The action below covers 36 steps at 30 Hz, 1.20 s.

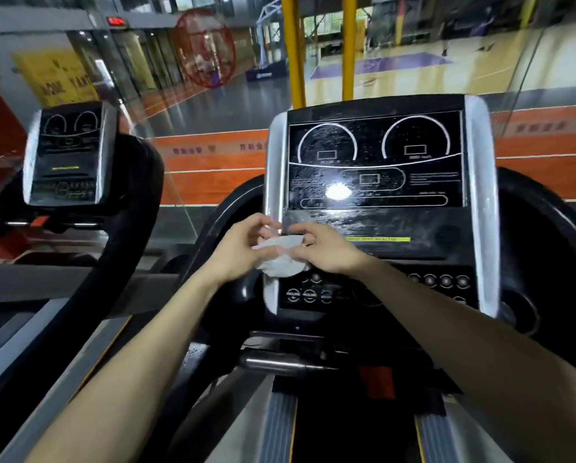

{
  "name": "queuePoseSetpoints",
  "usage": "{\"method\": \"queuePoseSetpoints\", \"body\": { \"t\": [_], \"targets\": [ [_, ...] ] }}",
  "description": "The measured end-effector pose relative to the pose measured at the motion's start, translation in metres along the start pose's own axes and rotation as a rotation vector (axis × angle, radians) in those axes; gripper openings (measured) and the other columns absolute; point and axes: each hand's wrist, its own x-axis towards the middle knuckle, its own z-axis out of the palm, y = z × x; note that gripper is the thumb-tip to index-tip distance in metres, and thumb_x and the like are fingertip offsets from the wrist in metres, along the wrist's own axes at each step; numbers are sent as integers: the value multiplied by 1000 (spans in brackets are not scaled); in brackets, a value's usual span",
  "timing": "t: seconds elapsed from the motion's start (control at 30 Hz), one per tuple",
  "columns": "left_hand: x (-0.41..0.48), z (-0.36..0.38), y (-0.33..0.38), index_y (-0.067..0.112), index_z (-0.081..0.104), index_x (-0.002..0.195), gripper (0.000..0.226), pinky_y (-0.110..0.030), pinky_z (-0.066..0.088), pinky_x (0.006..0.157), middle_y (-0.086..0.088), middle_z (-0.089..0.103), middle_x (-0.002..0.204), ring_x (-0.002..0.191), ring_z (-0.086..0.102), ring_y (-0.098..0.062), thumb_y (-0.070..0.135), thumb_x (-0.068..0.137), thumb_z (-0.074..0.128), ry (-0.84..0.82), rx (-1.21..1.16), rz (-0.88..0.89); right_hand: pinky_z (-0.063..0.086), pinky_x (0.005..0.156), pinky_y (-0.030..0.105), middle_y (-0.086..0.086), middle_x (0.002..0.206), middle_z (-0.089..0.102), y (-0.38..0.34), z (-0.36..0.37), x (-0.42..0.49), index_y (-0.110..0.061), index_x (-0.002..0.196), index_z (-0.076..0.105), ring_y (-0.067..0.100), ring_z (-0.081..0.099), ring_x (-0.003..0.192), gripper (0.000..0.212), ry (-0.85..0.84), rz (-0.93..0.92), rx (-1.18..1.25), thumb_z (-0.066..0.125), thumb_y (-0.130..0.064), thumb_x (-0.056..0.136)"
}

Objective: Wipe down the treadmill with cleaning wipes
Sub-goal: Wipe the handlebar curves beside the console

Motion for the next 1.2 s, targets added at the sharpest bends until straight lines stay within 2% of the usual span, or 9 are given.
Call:
{"method": "queuePoseSetpoints", "body": {
  "t": [0.1,0.3,0.4,0.6,0.7,0.8,1.0,1.1,1.2],
  "targets": [
    [26,27,23,15,66,124,52,-39,59,79,-14,74,106,87,65,-18,3,81,92,-70,43,-10,50,66,30,-6,85,71,21,-37,-20,-19,101,72,13,66,74,12,115,36,-4,77,-14,92],
    [71,116,64,34,69,102,33,-53,60,87,-3,76,93,88,72,-31,43,75,86,-88,288,21,47,70,17,-14,104,70,61,-118,-90,-28,119,71,-7,61,81,32,309,13,63,74,-13,90],
    [87,164,88,34,69,100,30,-47,59,84,5,74,88,84,71,-21,32,77,89,-93,349,120,50,75,24,-15,106,74,82,-147,-121,-34,108,73,4,67,89,30,347,82,-43,78,-41,79],
    [109,251,122,32,67,121,46,-37,57,89,14,70,106,97,68,-7,28,82,90,-110,347,299,51,68,31,0,82,73,140,-196,-172,-28,93,73,9,62,72,27,674,105,-15,69,-44,71],
    [115,282,126,30,60,136,47,-40,56,100,7,62,128,119,63,-14,41,94,79,-92,492,393,49,68,24,-8,84,70,169,-221,-199,-30,103,68,6,62,74,23,837,92,-4,69,-22,81],
    [125,302,127,20,56,143,47,-52,49,110,-4,53,144,134,53,-28,36,101,69,62,717,562,42,70,26,-9,83,62,197,-239,-206,-30,99,62,9,57,77,23,923,174,-178,61,-11,86],
    [173,322,145,18,22,172,68,-49,11,135,-12,12,180,167,7,-26,47,114,42,154,878,602,43,59,36,4,93,56,250,-257,-175,-16,91,64,30,61,70,14,672,22,-893,61,-5,84],
    [182,341,135,13,4,173,74,-51,9,135,-11,-8,181,167,-9,-23,48,114,31,69,911,513,48,54,36,6,95,58,264,-267,-147,-10,93,71,26,61,76,16,543,-57,-1232,55,-9,96],
    [181,352,123,12,-5,172,73,-51,8,135,-10,-15,180,167,-14,-23,41,114,28,96,910,464,48,71,40,11,98,58,275,-278,-133,-6,86,73,32,57,88,16,458,-162,-1502,58,-4,92]
  ]
}}
